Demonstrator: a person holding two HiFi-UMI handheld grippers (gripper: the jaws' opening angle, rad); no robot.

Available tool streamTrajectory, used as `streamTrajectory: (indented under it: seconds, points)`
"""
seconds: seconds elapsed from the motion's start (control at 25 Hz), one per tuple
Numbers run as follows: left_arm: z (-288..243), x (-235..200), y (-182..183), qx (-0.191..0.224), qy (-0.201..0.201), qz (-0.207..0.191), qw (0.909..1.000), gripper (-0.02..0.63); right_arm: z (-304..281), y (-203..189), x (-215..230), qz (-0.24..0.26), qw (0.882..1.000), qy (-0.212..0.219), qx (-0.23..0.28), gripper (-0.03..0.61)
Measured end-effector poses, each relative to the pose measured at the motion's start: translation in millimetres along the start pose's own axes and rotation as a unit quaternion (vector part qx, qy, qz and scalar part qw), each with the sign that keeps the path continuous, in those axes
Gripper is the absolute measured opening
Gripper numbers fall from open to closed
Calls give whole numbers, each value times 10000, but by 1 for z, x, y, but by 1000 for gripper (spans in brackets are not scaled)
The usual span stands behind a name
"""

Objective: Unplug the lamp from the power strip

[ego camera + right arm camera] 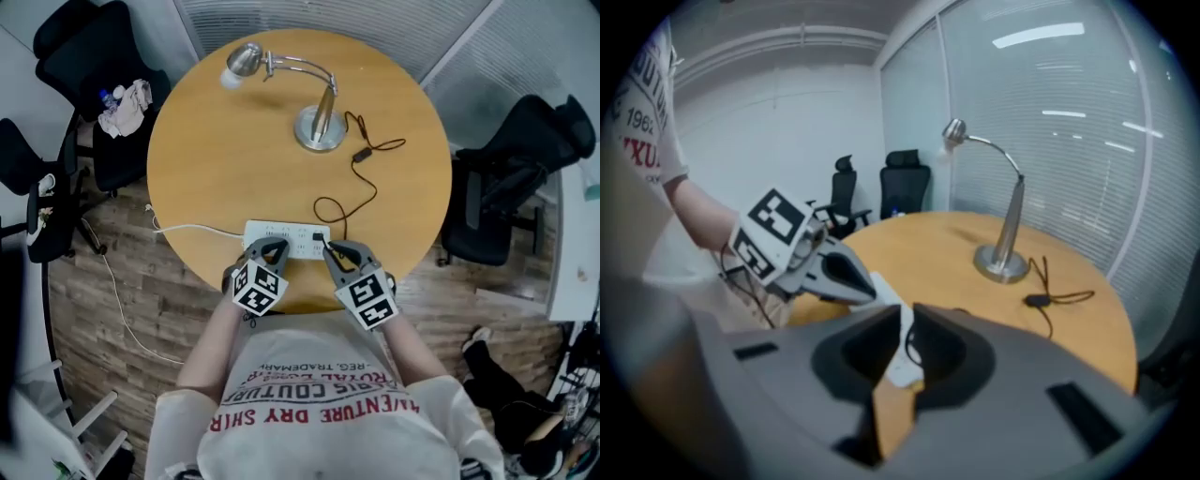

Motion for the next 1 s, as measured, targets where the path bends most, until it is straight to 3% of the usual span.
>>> streamTrajectory:
  seconds: [0.12,0.32,0.52,0.68,1.0]
  points:
    - [-19,-2,0,-251,24,-317,9992,28,-13,-4,4,190,9990,248,-326,135]
    - [-42,1,-6,-618,-264,-444,9967,28,-36,-13,10,786,9914,340,-985,149]
    - [-41,-5,-12,-267,-441,135,9986,28,-59,-14,11,1504,9736,520,-1637,153]
    - [-42,-5,-13,-218,-492,116,9985,28,-76,-20,11,2182,9523,555,-2062,153]
    - [-40,-6,-13,-270,-569,205,9978,28,-102,-28,15,2409,9287,799,-2704,96]
Point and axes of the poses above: the fingertips, and each gripper's own axes: z backward along the fingers, x to its right, y out of its top, the point moved 9 cm from there along z, backward along the fingers
